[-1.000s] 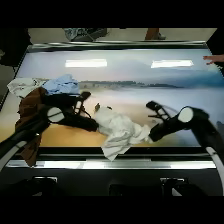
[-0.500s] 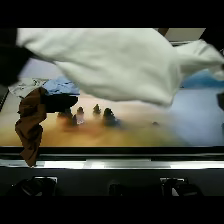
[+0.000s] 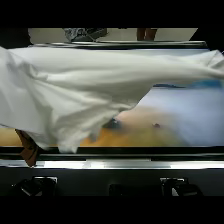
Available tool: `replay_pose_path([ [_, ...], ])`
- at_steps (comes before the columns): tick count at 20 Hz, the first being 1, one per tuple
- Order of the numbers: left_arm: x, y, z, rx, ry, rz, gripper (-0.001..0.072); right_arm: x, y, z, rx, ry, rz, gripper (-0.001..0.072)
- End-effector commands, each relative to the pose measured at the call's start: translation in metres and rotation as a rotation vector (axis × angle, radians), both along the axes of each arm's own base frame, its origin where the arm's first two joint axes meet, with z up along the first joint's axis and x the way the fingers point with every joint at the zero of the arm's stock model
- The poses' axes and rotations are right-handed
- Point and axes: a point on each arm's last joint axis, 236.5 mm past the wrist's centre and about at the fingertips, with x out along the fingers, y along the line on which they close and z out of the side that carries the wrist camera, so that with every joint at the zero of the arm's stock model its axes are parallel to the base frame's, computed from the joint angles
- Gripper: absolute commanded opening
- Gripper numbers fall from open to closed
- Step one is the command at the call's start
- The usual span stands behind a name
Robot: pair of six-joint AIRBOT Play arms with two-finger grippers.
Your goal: Fold the shirts.
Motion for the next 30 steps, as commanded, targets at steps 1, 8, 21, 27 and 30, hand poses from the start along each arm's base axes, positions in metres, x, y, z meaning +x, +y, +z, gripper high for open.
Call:
replay_pose_path([
  [1, -0.004, 0.013, -0.025, 0.061, 0.094, 0.038, 0.0024, -0.023, -0.030, -0.034, -0.084, 0.171, -0.099, 0.0043],
  [8, 0.037, -0.013, -0.178, 0.237, 0.472, 0.020, 0.0023, 0.001, -0.028, -0.144, -0.094, 0.613, -0.127, 0.0043],
  [21, 0.146, -0.089, -0.411, 0.239, 1.030, -0.143, 0.0713, 0.162, 0.024, -0.397, 0.123, 0.878, -0.172, 0.0045],
  [27, 0.084, -0.004, -0.395, 0.196, 1.168, -0.070, 0.0711, 0.138, 0.020, -0.402, 0.020, 0.986, -0.087, 0.0046],
  [30, 0.042, 0.005, -0.409, 0.060, 1.159, -0.027, 0.0711, 0.138, 0.021, -0.402, 0.015, 0.985, -0.075, 0.0046],
])
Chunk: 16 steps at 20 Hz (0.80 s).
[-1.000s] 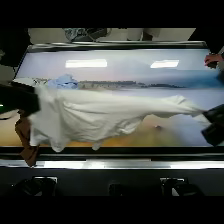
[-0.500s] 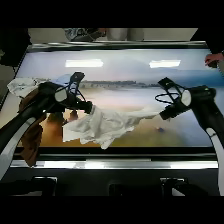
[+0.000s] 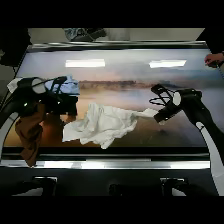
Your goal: Fold the shirts.
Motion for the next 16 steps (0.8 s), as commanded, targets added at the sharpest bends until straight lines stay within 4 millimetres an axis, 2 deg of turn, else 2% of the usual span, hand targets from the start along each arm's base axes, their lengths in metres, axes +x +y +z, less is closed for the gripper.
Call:
replay_pose_path([
  [1, -0.050, -0.001, -0.017, -0.141, 0.011, 0.114, 0.0700, -0.002, 0.003, -0.002, 0.007, 0.013, 0.029, 0.0046],
  [2, -0.068, -0.010, -0.033, -0.173, 0.036, 0.121, 0.0633, -0.001, 0.006, -0.002, 0.018, 0.007, 0.027, 0.0046],
  [4, -0.107, -0.030, -0.074, -0.198, 0.120, 0.120, 0.0633, -0.001, 0.008, -0.002, 0.026, 0.008, 0.027, 0.0046],
  [5, -0.117, -0.044, -0.090, -0.231, 0.140, 0.141, 0.0633, -0.003, 0.007, -0.002, 0.022, 0.016, 0.035, 0.0046],
  [7, -0.114, -0.060, -0.106, -0.255, 0.097, 0.176, 0.0633, -0.008, 0.007, -0.003, 0.018, 0.038, 0.048, 0.0046],
  [11, -0.072, -0.066, -0.100, -0.270, -0.069, 0.253, 0.0622, -0.013, 0.006, -0.004, 0.015, 0.060, 0.052, 0.0046],
  [12, -0.069, -0.065, -0.100, -0.270, -0.081, 0.259, 0.0529, -0.013, 0.006, -0.004, 0.015, 0.060, 0.054, 0.0046],
  [15, -0.068, -0.065, -0.099, -0.272, -0.085, 0.254, 0.0031, -0.015, 0.006, -0.004, 0.014, 0.069, 0.053, 0.0046],
  [16, -0.063, -0.067, -0.090, -0.279, -0.111, 0.244, 0.0026, -0.015, 0.005, -0.002, 0.012, 0.066, 0.053, 0.0045],
])
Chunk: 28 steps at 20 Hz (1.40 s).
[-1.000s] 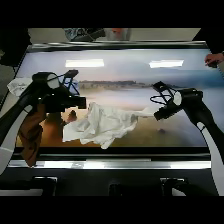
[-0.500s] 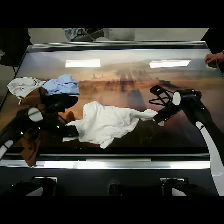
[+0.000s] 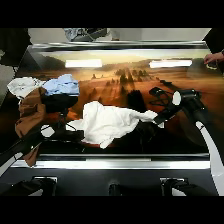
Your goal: Fold the shirts.
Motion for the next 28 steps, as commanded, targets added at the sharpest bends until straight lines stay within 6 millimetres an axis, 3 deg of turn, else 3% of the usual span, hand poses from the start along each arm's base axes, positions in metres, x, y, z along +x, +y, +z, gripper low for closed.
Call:
replay_pose_path([
  [1, 0.024, -0.003, 0.026, -0.011, -0.125, -0.005, 0.0025, 0.000, -0.003, 0.006, -0.012, -0.012, 0.006, 0.0045],
  [3, 0.062, -0.003, 0.101, -0.011, -0.348, -0.037, 0.0024, 0.017, -0.017, 0.038, -0.074, -0.130, 0.019, 0.0044],
  [5, 0.101, 0.011, 0.228, -0.029, -0.659, 0.003, 0.0024, 0.042, -0.028, 0.115, -0.111, -0.345, 0.001, 0.0044],
  [7, 0.110, 0.040, 0.382, -0.059, -0.985, 0.089, 0.0024, 0.060, -0.031, 0.243, -0.111, -0.692, -0.015, 0.0043],
  [8, 0.098, 0.058, 0.461, -0.073, -1.150, 0.137, 0.0024, 0.053, -0.034, 0.323, -0.110, -0.905, -0.024, 0.0044],
  [9, 0.078, 0.073, 0.528, -0.078, -1.295, 0.175, 0.0024, 0.034, -0.039, 0.397, -0.116, -1.099, -0.035, 0.0044],
  [10, 0.050, 0.089, 0.589, -0.072, -1.437, 0.210, 0.0024, 0.001, -0.047, 0.468, -0.136, -1.286, -0.051, 0.0043],
  [11, 0.022, 0.100, 0.632, -0.060, -1.545, 0.238, 0.0024, -0.037, -0.058, 0.517, -0.167, -1.414, -0.078, 0.0043],
  [12, -0.005, 0.107, 0.664, -0.049, -1.625, 0.253, 0.0024, -0.071, -0.068, 0.543, -0.175, -1.479, -0.117, 0.0043],
  [13, -0.026, 0.109, 0.680, -0.040, -1.667, 0.253, 0.0024, -0.099, -0.074, 0.556, -0.165, -1.513, -0.147, 0.0043],
  [15, -0.048, 0.102, 0.688, -0.092, -1.659, 0.243, 0.0025, -0.136, -0.077, 0.565, -0.149, -1.547, -0.165, 0.0043],
  [17, -0.054, 0.092, 0.682, -0.132, -1.620, 0.208, 0.0024, -0.156, -0.079, 0.570, -0.138, -1.573, -0.175, 0.0043],
  [19, -0.053, 0.087, 0.673, -0.133, -1.584, 0.184, 0.0024, -0.161, -0.081, 0.570, -0.142, -1.575, -0.180, 0.0043],
  [21, -0.045, 0.083, 0.657, -0.115, -1.521, 0.157, 0.0024, -0.155, -0.086, 0.556, -0.126, -1.515, -0.221, 0.0042],
  [23, -0.026, 0.079, 0.629, -0.080, -1.413, 0.122, 0.0024, -0.136, -0.094, 0.525, -0.159, -1.377, -0.257, 0.0042],
  [25, 0.009, 0.081, 0.587, -0.019, -1.259, 0.093, 0.0024, -0.097, -0.094, 0.479, -0.187, -1.184, -0.253, 0.0042],
  [26, 0.032, 0.083, 0.557, 0.015, -1.156, 0.077, 0.0025, -0.074, -0.091, 0.454, -0.213, -1.080, -0.224, 0.0042],
  [28, 0.080, 0.087, 0.466, 0.092, -0.880, 0.019, 0.0026, -0.015, -0.085, 0.392, -0.254, -0.882, -0.176, 0.0042],
])
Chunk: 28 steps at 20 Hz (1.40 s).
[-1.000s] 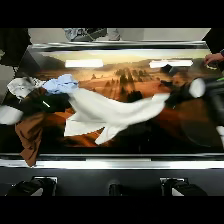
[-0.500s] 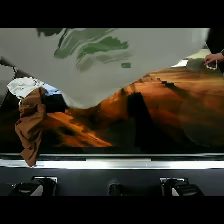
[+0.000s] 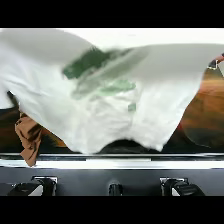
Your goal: Fold the shirts.
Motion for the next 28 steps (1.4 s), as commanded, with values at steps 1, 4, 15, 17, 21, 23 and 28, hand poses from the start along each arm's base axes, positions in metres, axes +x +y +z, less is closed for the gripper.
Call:
replay_pose_path([
  [1, 0.062, 0.007, -0.157, 0.169, 0.467, -0.035, 0.0026, 0.085, 0.006, -0.112, -0.035, 0.358, -0.011, 0.0042],
  [4, 0.110, 0.002, -0.304, 0.165, 0.773, -0.069, 0.0026, 0.177, 0.039, -0.219, 0.031, 0.513, 0.069, 0.0043],
  [15, 0.188, -0.035, -0.506, -0.125, 1.087, -0.091, 0.0027, 0.275, 0.108, -0.428, 0.387, 0.696, 0.114, 0.0045],
  [17, 0.181, -0.038, -0.512, -0.084, 1.094, -0.136, 0.0027, 0.274, 0.112, -0.432, 0.406, 0.706, 0.119, 0.0078],
  [21, 0.176, -0.034, -0.494, -0.033, 1.051, -0.187, 0.0026, 0.247, 0.094, -0.379, 0.359, 0.759, 0.221, 0.0707],
  [23, 0.172, -0.030, -0.483, -0.013, 1.037, -0.208, 0.0027, 0.217, 0.067, -0.352, 0.435, 0.803, 0.242, 0.0693],
  [28, 0.150, -0.016, -0.490, 0.085, 1.099, -0.235, 0.0026, 0.072, 0.062, -0.389, 0.681, 1.317, 0.322, 0.0571],
])
